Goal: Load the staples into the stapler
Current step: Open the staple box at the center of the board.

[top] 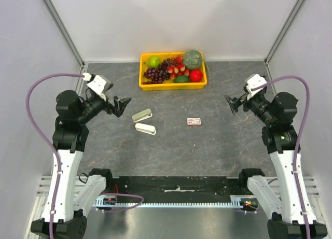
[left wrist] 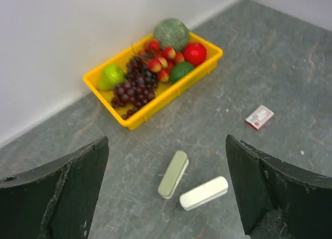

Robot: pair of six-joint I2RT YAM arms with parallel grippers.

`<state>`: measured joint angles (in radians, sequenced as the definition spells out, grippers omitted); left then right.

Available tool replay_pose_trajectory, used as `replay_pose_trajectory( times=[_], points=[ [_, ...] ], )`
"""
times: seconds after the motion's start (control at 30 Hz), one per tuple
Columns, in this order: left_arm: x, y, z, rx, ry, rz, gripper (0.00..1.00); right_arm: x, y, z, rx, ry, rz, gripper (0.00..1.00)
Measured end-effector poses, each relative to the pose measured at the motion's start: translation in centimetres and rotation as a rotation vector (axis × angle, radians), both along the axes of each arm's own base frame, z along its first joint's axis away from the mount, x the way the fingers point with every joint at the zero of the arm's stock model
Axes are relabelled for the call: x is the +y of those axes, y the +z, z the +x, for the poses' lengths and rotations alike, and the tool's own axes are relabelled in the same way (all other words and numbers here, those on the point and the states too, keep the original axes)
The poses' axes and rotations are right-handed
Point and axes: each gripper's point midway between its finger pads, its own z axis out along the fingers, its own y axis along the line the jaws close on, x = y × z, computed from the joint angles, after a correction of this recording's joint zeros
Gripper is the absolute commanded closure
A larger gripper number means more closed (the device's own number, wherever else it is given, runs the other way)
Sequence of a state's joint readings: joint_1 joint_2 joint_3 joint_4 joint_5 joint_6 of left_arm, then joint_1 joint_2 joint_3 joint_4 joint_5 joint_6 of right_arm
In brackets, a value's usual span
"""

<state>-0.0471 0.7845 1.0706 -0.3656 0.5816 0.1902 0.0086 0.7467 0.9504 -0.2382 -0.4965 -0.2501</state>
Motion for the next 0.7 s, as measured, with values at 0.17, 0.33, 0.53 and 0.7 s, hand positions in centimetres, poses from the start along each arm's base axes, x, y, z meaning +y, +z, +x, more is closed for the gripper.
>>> replay_pose_trajectory(
  times=[0.17,0.33,0.53,0.7],
  points=[
    [-1.3,-4.4,0.9,0.093,-0.096,0.039,0.0,0.6,-4.7,1.3,0.147,0.05,-0.038,0.02],
    [-3.8,-8.8,1.5,0.19,-0.202,0.091,0.0,0.7,-7.5,1.9,0.231,0.066,-0.055,0.02],
    [-9.2,-14.8,0.3,0.269,-0.362,0.231,0.0,0.6,-9.2,2.1,0.264,0.07,-0.071,0.02],
    [-11.7,-19.2,0.5,0.354,-0.414,0.309,0.0,0.4,-11.2,2.8,0.324,0.065,-0.079,0.02]
  ],
)
